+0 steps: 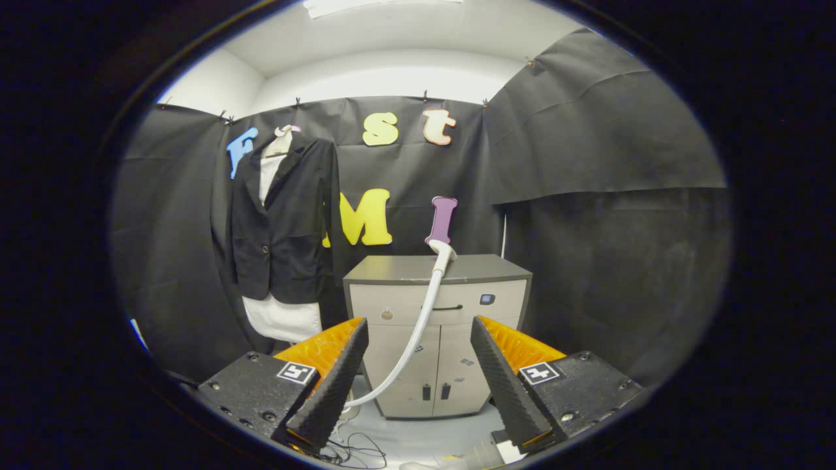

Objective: Iron the clothes twice with a garment steamer, once on the left side and once on the right side.

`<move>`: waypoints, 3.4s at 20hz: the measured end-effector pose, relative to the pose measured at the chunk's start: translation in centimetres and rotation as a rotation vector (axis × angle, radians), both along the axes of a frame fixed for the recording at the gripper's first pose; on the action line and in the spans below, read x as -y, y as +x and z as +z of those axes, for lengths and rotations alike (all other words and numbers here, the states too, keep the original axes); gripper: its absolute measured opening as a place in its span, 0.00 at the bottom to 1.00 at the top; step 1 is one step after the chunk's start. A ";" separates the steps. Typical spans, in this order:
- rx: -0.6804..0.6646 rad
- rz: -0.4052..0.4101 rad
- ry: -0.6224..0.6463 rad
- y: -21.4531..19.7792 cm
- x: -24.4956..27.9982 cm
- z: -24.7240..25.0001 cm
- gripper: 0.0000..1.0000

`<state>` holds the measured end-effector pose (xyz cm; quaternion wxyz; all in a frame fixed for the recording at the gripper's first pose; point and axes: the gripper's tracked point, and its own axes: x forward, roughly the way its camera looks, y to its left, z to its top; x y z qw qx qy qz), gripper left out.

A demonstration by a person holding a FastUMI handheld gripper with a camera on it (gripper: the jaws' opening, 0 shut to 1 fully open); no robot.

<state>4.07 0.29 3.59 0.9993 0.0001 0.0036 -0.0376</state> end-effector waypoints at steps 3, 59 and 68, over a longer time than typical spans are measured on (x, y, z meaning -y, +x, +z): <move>0.009 -0.003 0.003 3.2 0.9 2.4 0.98; -0.095 0.161 0.257 34.4 -0.5 15.0 0.35; 0.108 0.297 0.217 28.5 -14.8 26.4 0.35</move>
